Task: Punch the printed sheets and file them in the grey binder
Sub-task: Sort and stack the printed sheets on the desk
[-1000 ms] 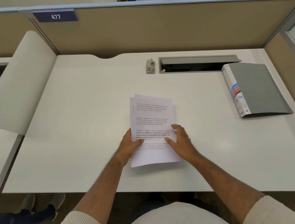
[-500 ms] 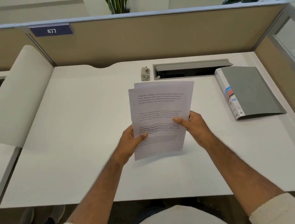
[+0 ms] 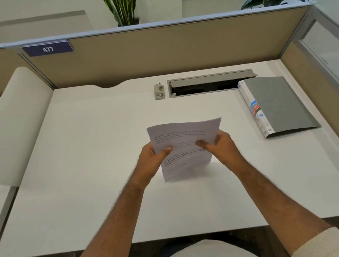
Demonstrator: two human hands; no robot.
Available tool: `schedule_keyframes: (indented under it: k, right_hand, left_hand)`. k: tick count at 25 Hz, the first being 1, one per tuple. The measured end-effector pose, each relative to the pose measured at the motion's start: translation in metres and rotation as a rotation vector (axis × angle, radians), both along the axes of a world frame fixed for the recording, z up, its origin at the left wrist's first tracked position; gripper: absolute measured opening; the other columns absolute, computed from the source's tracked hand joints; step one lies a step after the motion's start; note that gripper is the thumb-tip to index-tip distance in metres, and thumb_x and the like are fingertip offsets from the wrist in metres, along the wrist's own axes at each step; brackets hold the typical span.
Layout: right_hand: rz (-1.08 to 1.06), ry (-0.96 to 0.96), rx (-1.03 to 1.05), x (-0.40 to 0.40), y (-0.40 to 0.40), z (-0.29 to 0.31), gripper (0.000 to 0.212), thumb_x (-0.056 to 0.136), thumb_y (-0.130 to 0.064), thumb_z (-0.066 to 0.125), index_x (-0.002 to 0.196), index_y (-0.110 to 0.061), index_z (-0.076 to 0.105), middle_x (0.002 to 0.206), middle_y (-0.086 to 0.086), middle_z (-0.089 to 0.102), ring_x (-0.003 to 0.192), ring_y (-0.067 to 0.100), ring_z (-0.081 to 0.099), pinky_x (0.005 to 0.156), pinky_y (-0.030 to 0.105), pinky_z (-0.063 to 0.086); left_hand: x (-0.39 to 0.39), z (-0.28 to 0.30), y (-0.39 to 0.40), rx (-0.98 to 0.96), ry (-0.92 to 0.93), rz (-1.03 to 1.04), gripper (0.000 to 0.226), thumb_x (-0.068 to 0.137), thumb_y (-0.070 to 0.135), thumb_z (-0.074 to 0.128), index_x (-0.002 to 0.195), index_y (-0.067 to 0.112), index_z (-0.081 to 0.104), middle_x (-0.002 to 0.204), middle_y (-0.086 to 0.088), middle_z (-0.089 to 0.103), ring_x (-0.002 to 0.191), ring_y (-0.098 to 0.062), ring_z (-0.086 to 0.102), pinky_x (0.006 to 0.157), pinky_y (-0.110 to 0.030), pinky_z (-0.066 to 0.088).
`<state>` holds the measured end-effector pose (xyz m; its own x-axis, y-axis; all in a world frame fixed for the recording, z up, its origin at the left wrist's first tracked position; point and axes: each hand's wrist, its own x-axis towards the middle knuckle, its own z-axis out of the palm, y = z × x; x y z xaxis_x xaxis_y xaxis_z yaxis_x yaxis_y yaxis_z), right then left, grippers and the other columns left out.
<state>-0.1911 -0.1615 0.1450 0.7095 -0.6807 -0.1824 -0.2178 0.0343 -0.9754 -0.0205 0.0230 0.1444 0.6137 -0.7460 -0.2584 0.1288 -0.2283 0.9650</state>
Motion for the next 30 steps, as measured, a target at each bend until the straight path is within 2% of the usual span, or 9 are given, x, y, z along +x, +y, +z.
schedule_keyframes:
  k: [4,8,10,14,18,24,27,30]
  right_hand:
    - [-0.042,-0.03,-0.032,0.003,-0.004,0.006,0.034,0.086,-0.019,0.083,0.118,-0.025,0.07,0.107,-0.013,0.078,0.096,0.006,0.075,0.084,0.026,0.062]
    - [-0.075,-0.072,-0.066,0.003,-0.009,0.009,0.034,0.083,-0.022,0.085,0.112,-0.032,0.07,0.098,-0.024,0.077,0.093,0.003,0.074,0.075,0.016,0.059]
    - [-0.069,-0.062,-0.058,0.001,-0.008,0.003,0.035,0.082,-0.021,0.086,0.109,-0.035,0.07,0.098,-0.024,0.077,0.093,0.001,0.074,0.076,0.016,0.059]
    - [-0.062,-0.03,-0.04,-0.002,-0.004,-0.012,0.031,0.086,-0.018,0.083,0.108,-0.036,0.071,0.102,-0.018,0.079,0.095,0.007,0.075,0.086,0.028,0.062]
    - [-0.1,-0.03,-0.06,0.0,-0.005,-0.015,0.029,0.086,-0.015,0.082,0.102,-0.037,0.071,0.096,-0.022,0.078,0.089,0.004,0.075,0.079,0.021,0.061]
    - [-0.072,0.053,-0.001,-0.003,-0.003,-0.041,0.031,0.084,-0.019,0.085,0.109,-0.032,0.072,0.102,-0.018,0.078,0.094,0.002,0.074,0.084,0.022,0.059]
    - [-0.058,0.078,0.018,0.0,-0.008,-0.048,0.031,0.085,-0.021,0.085,0.112,-0.03,0.073,0.104,-0.016,0.079,0.096,0.002,0.074,0.084,0.02,0.058]
    - [-0.046,0.092,0.034,0.003,-0.012,-0.052,0.031,0.086,-0.023,0.084,0.113,-0.032,0.072,0.105,-0.018,0.078,0.097,0.002,0.074,0.082,0.018,0.058]
  left_hand:
    - [-0.001,0.008,-0.006,-0.038,-0.013,0.053,0.021,0.1,0.014,0.071,0.118,0.024,0.077,0.113,0.008,0.082,0.104,-0.012,0.078,0.081,-0.023,0.06]
    - [0.004,0.015,-0.009,-0.072,-0.012,0.06,0.018,0.1,0.021,0.073,0.117,0.022,0.079,0.114,0.005,0.082,0.107,-0.015,0.077,0.088,-0.027,0.06]
    - [0.004,0.014,-0.009,-0.052,0.014,0.018,0.021,0.1,0.022,0.073,0.12,0.023,0.079,0.117,0.004,0.081,0.11,-0.017,0.076,0.094,-0.033,0.059]
    - [-0.001,0.007,-0.008,0.006,0.028,-0.087,0.028,0.101,0.029,0.071,0.128,0.037,0.072,0.125,0.01,0.078,0.116,-0.012,0.073,0.101,-0.039,0.058]
    - [0.0,0.006,-0.013,-0.003,0.024,-0.045,0.026,0.102,0.026,0.071,0.12,0.044,0.072,0.121,0.013,0.078,0.112,-0.007,0.073,0.099,-0.037,0.059]
    - [0.002,-0.013,-0.02,0.074,0.0,-0.1,0.029,0.101,0.028,0.072,0.116,0.053,0.072,0.122,0.018,0.077,0.113,-0.002,0.072,0.104,-0.038,0.057]
    - [0.006,-0.021,-0.025,0.092,0.009,-0.099,0.032,0.1,0.031,0.073,0.113,0.06,0.071,0.124,0.018,0.076,0.114,-0.005,0.071,0.104,-0.04,0.057]
    - [0.01,-0.029,-0.03,0.099,0.024,-0.085,0.031,0.1,0.031,0.073,0.116,0.057,0.071,0.124,0.018,0.076,0.117,-0.012,0.071,0.103,-0.043,0.058]
